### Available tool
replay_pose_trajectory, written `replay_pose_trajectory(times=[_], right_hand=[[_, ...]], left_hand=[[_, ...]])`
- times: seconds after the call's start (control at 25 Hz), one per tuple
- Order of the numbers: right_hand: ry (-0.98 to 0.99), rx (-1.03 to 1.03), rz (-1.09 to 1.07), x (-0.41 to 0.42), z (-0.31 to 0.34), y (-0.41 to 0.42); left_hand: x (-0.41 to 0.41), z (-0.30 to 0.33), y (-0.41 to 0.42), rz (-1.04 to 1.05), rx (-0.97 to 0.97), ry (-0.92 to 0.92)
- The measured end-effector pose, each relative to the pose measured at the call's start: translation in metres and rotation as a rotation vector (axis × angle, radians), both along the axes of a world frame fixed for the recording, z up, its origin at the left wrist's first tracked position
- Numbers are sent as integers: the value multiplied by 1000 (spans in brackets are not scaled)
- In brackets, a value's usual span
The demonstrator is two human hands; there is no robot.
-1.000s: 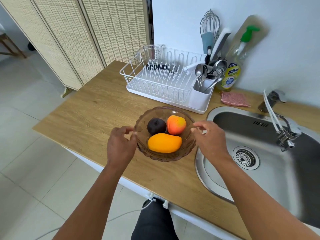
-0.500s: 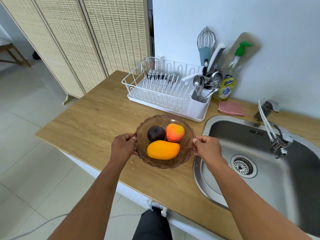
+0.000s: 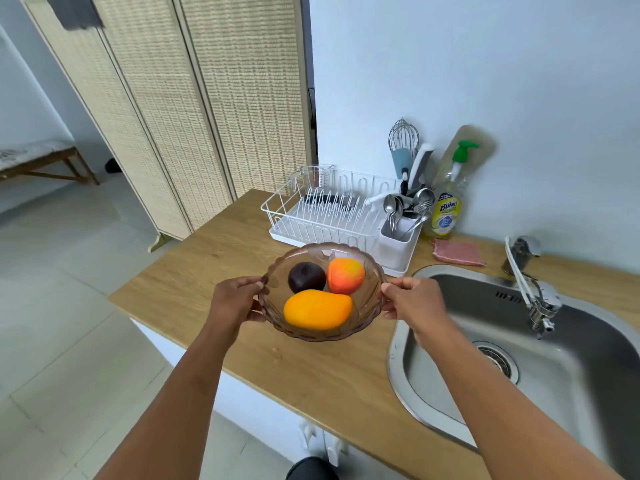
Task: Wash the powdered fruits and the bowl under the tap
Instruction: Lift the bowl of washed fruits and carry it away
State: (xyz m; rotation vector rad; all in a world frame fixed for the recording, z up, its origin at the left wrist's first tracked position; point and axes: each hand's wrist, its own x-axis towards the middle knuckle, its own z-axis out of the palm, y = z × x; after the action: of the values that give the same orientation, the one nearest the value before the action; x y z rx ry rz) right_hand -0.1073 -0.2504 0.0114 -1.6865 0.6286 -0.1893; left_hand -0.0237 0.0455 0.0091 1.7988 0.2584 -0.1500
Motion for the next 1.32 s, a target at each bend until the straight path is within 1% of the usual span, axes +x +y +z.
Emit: replay_pose_trajectory(times=[0.16, 0.36, 0.48, 0.64, 0.8, 1.04, 1.32], right_hand=[[-65, 64, -2, 22, 31, -2], [-94, 101, -36, 82, 52, -16], [-80, 102, -82, 123, 58, -20], [-36, 113, -93, 176, 70, -14], [8, 64, -130, 216, 78, -8], [63, 3, -241, 254, 64, -14], [100, -47, -246, 267, 42, -20]], left_hand=[[43, 28, -7, -40, -80, -76], [131, 42, -20, -120, -124, -158], [178, 48, -27, -153, -118, -151], [231, 57, -29, -133, -66, -146], [277, 55, -34, -134, -45, -115], [319, 34, -52, -148, -26, -83], [336, 12, -63, -156, -18, -53]])
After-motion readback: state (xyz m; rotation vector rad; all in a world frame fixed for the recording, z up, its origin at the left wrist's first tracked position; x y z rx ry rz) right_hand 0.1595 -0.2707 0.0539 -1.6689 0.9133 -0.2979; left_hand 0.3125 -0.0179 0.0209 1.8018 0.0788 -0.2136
